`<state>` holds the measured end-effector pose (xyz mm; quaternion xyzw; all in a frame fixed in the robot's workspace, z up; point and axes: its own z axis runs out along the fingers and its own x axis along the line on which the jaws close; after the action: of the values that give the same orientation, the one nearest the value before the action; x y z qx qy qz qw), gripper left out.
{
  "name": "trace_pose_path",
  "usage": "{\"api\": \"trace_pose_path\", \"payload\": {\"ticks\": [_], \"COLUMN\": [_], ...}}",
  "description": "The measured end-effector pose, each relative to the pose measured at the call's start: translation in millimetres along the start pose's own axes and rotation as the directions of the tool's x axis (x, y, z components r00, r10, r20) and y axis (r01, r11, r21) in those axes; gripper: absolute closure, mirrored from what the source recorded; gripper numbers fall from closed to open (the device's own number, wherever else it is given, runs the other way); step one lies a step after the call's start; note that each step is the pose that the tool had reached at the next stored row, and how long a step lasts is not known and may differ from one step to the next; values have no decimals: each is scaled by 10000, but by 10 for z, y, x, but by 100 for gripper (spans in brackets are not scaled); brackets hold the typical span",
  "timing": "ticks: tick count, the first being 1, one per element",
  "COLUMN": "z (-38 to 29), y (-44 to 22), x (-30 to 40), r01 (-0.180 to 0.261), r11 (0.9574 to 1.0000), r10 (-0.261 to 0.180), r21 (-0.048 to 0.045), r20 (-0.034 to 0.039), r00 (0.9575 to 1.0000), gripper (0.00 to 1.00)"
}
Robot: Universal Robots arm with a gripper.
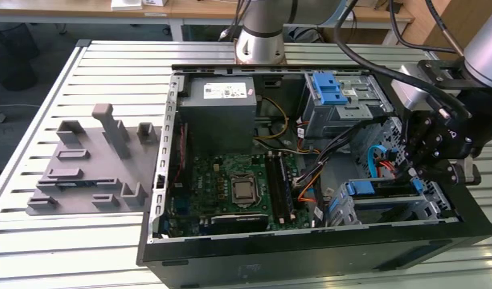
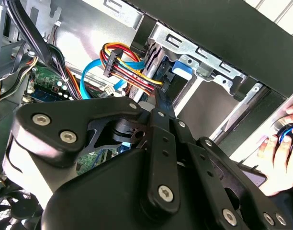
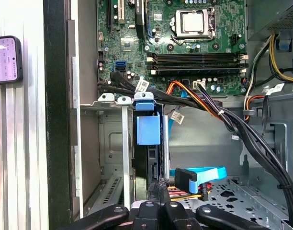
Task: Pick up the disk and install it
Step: 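Insert the second disk wire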
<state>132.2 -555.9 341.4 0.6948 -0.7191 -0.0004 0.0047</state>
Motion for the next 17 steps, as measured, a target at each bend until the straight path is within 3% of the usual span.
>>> {"api": "trace_pose_path", "payload": {"ticks": [2,9,13,17], "z": [1,-77,-77,-150], "y": [24,38,172,203], "x": [1,2,7,8], "r01": [1,0,1,1], "r11": [10000,10000,9999,9998], "r10": [-1,0,-1,-1], "r21": [56,73,158,175], "r20": [3,11,13,13], "r00": [10000,10000,10000,10000], "gripper": [89,89,89,89]}}
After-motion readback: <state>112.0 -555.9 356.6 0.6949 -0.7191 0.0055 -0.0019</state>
